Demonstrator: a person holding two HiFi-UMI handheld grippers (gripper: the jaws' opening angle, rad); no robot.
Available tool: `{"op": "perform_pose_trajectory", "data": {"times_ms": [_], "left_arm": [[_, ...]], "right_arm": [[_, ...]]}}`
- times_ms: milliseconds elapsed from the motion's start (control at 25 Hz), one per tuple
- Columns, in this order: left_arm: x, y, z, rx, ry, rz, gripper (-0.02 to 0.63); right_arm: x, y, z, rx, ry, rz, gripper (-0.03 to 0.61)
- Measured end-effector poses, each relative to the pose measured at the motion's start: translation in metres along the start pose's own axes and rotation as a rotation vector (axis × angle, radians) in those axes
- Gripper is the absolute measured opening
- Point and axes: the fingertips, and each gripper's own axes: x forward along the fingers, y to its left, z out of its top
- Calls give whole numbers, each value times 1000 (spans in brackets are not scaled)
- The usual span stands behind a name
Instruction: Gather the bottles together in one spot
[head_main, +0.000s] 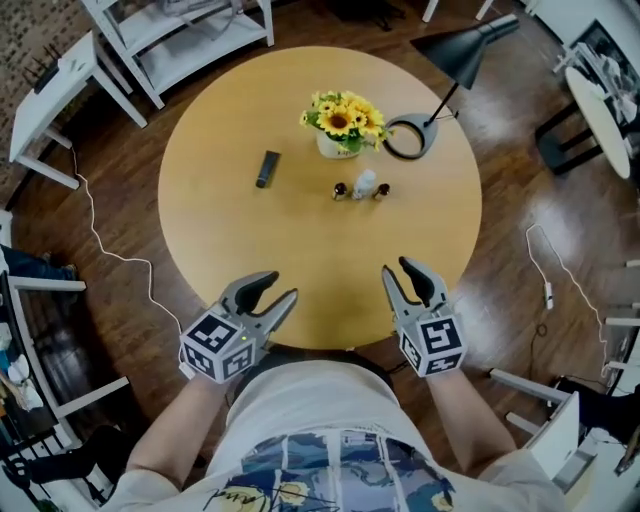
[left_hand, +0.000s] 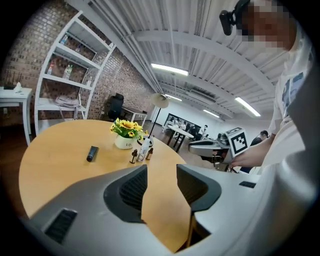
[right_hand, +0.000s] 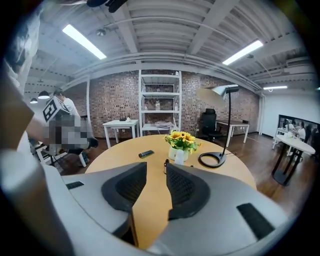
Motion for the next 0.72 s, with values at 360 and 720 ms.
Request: {"op": "perform_pose_trajectory", "data": {"times_ms": [360,720], "left_arm": [[-15,-64,-4,-52,1,164,172],[-11,-97,-21,-64,55,298,173]], "right_arm": [[-105,-33,-19,18,15,94,150],[-128,-36,-14,-2,-28,210,150]]}}
